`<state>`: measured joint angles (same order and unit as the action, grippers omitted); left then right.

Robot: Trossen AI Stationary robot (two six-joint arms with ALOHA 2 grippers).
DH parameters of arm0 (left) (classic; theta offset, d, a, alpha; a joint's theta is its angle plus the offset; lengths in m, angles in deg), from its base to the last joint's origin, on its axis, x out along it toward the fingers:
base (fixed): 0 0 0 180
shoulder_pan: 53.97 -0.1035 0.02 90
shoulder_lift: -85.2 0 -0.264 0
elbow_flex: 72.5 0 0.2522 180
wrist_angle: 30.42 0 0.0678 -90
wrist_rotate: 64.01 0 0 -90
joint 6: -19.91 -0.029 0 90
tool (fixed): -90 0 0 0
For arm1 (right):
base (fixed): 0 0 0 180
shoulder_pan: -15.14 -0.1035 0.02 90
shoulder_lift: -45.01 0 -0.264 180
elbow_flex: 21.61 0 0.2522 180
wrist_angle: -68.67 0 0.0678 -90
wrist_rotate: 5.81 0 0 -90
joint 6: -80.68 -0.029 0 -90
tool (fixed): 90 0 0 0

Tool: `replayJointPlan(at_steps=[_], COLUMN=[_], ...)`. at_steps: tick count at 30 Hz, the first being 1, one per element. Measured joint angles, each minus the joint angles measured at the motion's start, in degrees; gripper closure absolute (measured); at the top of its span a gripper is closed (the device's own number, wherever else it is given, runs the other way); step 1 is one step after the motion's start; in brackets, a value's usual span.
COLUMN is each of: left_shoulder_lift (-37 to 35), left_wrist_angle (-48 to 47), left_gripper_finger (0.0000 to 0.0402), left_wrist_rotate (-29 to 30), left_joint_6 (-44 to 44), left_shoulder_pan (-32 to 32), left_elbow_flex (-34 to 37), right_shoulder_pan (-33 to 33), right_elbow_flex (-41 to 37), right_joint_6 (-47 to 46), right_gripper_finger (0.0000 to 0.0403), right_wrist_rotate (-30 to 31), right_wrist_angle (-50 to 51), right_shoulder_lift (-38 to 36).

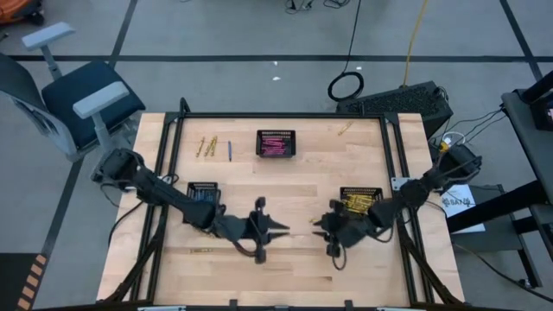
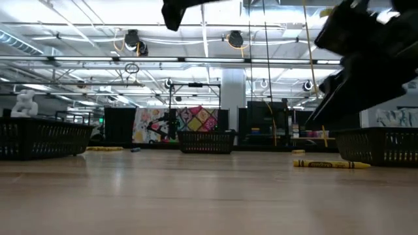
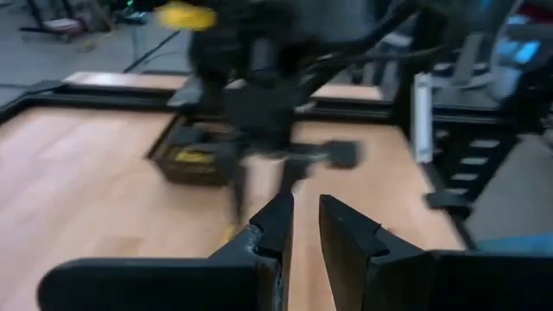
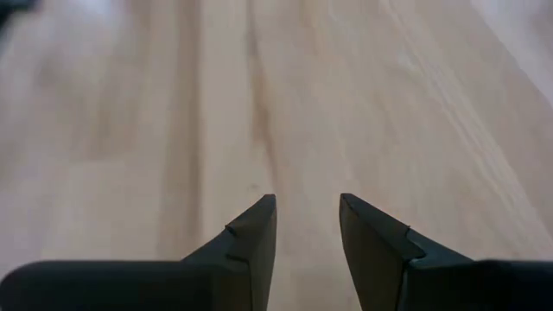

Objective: Sort crayons
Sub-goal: Put the yellow crayon into the bottom right black bin

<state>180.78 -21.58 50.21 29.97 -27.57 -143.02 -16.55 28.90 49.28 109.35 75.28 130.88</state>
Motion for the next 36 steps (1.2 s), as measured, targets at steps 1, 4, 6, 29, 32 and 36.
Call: replayJointPlan(at_steps=[1, 4, 6, 29, 32, 36], left_shoulder_lift=[0.79, 3.30, 4.93, 11.18, 11.18, 11.18], left_wrist_angle=[1.42, 4.05, 5.63, 12.68, 12.78, 12.77], left_gripper_finger=[0.0343, 0.0343, 0.0343, 0.0344, 0.0344, 0.0344], left_wrist_rotate=[0.05, 1.36, 3.29, 10.56, 10.56, 10.56], left_joint_6=[-0.04, -0.03, 0.01, 0.03, 0.03, 0.10], left_shoulder_pan=[0.75, 2.90, 4.11, 7.38, 7.38, 7.38], left_elbow_flex=[0.00, 0.00, 0.00, 0.02, 0.02, 0.02], right_shoulder_pan=[1.34, 4.28, 5.55, 8.96, 7.97, 5.49], right_elbow_flex=[0.00, 0.00, 0.00, 0.22, 0.05, -0.03], right_joint_6=[0.69, 2.78, 4.03, 8.31, 8.70, 8.65], right_gripper_finger=[0.0289, 0.0289, 0.0289, 0.0361, 0.0394, 0.0394], right_wrist_rotate=[-1.20, -3.41, -4.44, -8.41, -8.70, -8.75], right_wrist_angle=[0.86, 3.36, 4.73, 5.46, 6.20, 8.16], right_shoulder_lift=[0.00, 0.01, 0.30, 7.04, 5.15, -1.37])
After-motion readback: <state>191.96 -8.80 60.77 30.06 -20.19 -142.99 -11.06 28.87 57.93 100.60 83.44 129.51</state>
